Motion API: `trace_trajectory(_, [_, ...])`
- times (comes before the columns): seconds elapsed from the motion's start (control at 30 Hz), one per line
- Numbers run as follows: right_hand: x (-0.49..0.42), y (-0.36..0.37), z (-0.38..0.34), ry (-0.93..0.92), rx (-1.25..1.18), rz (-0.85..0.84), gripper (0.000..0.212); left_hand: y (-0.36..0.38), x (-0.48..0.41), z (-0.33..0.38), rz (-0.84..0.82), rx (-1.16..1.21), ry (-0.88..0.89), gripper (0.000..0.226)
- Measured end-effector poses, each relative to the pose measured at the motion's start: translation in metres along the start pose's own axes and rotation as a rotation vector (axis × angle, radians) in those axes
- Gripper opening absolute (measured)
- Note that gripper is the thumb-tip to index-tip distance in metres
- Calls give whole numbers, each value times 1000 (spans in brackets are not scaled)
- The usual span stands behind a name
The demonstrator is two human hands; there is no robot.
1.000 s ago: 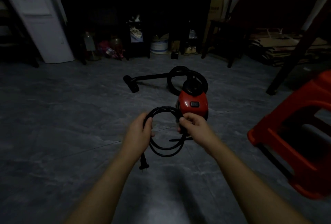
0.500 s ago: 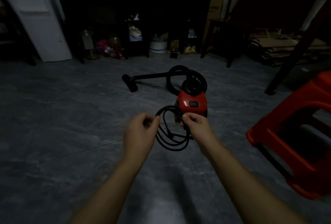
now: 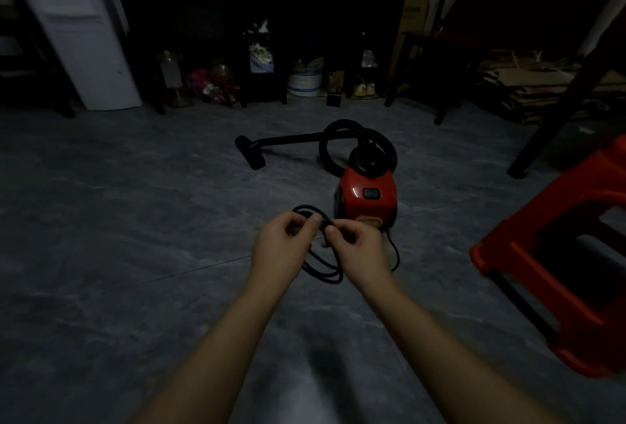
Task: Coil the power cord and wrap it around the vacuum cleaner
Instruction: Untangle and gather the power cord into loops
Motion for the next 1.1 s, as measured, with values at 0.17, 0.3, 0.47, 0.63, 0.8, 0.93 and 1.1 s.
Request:
trace_trajectory(0.17, [10, 12, 2, -46, 40, -110, 20, -8, -8, -5, -50, -75, -56, 25])
trace_trajectory(0.3, [13, 14, 3, -87, 73, -137, 28, -8, -9, -6, 7, 61, -178, 19])
trace_trajectory(0.47, [13, 22, 9, -130, 144, -125, 34, -5, -2, -9, 60, 350, -360, 17])
trace_trajectory(0.63, [11, 19, 17, -126, 168, -111, 36, -2, -3, -6, -39, 269, -315, 22])
trace_trajectory(0.8, [9, 12, 9, -98, 55, -97, 29, 0, 1, -1, -97, 196, -148, 9])
trace_trajectory(0.93, [7, 9, 1, -80, -15, -165, 34, -7, -2, 1, -59, 214, -132, 9])
trace_trajectory(1.1, [-2, -6, 9, -99, 167, -99, 22, -21, -10, 6, 23, 475, -229, 12])
Point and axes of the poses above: each hand's wrist, its own x-axis away from the middle knuckle, its own y-axis out of the palm, z = x × y, the point moved 2 cm from there along -x, towards the middle knuckle, and after that the axes turned 1 degree about x, right-handed, at the moved point
